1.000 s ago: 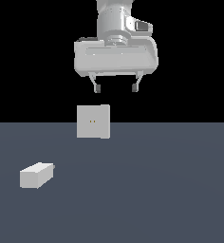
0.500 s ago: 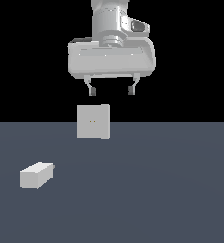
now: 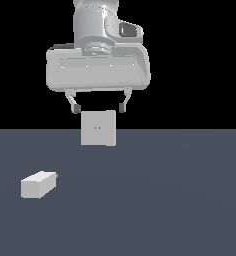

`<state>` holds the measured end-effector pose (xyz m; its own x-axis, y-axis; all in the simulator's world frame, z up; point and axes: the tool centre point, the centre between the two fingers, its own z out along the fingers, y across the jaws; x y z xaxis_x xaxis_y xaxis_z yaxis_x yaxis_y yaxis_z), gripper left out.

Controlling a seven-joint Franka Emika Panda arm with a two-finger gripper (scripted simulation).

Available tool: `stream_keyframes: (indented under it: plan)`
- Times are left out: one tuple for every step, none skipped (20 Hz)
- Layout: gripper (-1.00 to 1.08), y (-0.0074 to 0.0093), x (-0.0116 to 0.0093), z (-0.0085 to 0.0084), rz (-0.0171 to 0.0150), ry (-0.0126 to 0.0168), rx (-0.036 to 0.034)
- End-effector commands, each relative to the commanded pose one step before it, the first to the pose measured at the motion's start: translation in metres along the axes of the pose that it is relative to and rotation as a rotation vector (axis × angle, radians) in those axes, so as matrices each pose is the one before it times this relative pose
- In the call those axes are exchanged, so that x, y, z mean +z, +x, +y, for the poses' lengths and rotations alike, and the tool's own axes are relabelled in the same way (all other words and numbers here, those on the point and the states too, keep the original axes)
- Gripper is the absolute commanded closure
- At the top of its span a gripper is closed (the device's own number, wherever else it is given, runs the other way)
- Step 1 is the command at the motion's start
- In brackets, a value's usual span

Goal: Plug the charger into the wall socket.

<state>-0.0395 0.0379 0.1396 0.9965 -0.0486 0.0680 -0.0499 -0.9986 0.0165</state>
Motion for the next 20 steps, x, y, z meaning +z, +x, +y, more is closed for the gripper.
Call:
stream_keyframes:
  plan:
    - [-0.92, -0.01302, 0.01109, -0.01352, 0.01487, 0.00291, 0.00903]
    - [-0.92, -0.00502, 0.00447, -0.00534, 0.00613, 0.00101, 0.00391]
    - [-0.92, -0.00488, 0.00436, -0.00522, 0.00602, 0.00099, 0.00384]
    - [-0.92, -0.00473, 0.00428, -0.00510, 0.00585, 0.00095, 0.00374]
    - [-0.92, -0.00457, 0.00417, -0.00497, 0.00568, 0.00090, 0.00363]
    - [-0.92, -0.00438, 0.00404, -0.00480, 0.00551, 0.00083, 0.00352]
    - [-0.92, -0.00416, 0.00391, -0.00461, 0.00523, 0.00076, 0.00334]
    - [-0.92, -0.00392, 0.00370, -0.00436, 0.00497, 0.00069, 0.00317]
    - [-0.92, -0.00366, 0.00351, -0.00411, 0.00467, 0.00060, 0.00297]
    - [-0.92, -0.00339, 0.00329, -0.00385, 0.00442, 0.00050, 0.00281]
    - [-0.92, -0.00313, 0.00311, -0.00361, 0.00410, 0.00039, 0.00262]
    - [-0.92, -0.00286, 0.00292, -0.00336, 0.00381, 0.00027, 0.00243]
    - [-0.92, -0.00261, 0.00269, -0.00309, 0.00354, 0.00019, 0.00225]
    - [-0.92, -0.00236, 0.00249, -0.00283, 0.00319, 0.00013, 0.00203]
    - [-0.92, -0.00210, 0.00220, -0.00252, 0.00297, 0.00008, 0.00188]
    - [-0.92, -0.00185, 0.00200, -0.00226, 0.00258, 0.00003, 0.00163]
    - [-0.92, -0.00159, 0.00176, -0.00198, 0.00222, -0.00002, 0.00141]
    - [-0.92, -0.00131, 0.00148, -0.00166, 0.00197, -0.00008, 0.00126]
    - [-0.92, -0.00105, 0.00126, -0.00140, 0.00158, -0.00014, 0.00103]
    - [-0.92, -0.00079, 0.00102, -0.00111, 0.00128, -0.00019, 0.00085]
